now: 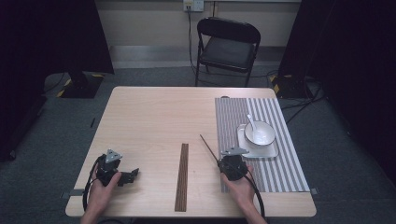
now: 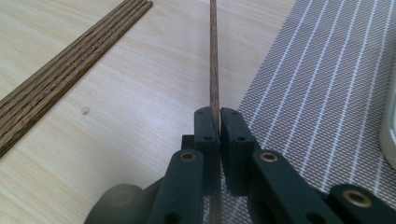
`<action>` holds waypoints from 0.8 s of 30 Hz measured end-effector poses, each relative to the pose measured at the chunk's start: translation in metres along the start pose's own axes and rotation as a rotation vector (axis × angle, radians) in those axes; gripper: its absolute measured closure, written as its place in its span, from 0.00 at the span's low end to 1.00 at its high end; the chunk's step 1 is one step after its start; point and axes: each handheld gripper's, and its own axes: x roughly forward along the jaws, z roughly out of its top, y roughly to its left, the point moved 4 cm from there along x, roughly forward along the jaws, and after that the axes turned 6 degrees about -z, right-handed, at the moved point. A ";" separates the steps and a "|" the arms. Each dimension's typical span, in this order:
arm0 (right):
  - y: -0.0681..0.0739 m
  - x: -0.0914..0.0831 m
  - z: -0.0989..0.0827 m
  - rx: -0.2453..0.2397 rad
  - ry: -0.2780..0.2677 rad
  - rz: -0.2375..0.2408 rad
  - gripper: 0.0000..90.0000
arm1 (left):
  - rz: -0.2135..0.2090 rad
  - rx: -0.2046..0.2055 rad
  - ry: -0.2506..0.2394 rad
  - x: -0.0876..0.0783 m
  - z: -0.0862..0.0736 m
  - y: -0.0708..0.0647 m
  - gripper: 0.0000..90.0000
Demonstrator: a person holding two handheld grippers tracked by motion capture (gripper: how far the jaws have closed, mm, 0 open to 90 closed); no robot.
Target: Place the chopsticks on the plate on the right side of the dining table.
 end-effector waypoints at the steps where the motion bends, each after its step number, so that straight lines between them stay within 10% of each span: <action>1: -0.002 -0.001 0.000 0.004 -0.003 0.003 0.96 | 0.000 0.000 0.000 0.000 0.000 0.000 0.00; 24: -0.043 -0.013 0.004 0.074 -0.019 -0.008 0.96 | 0.000 0.000 0.000 0.000 0.000 0.000 0.00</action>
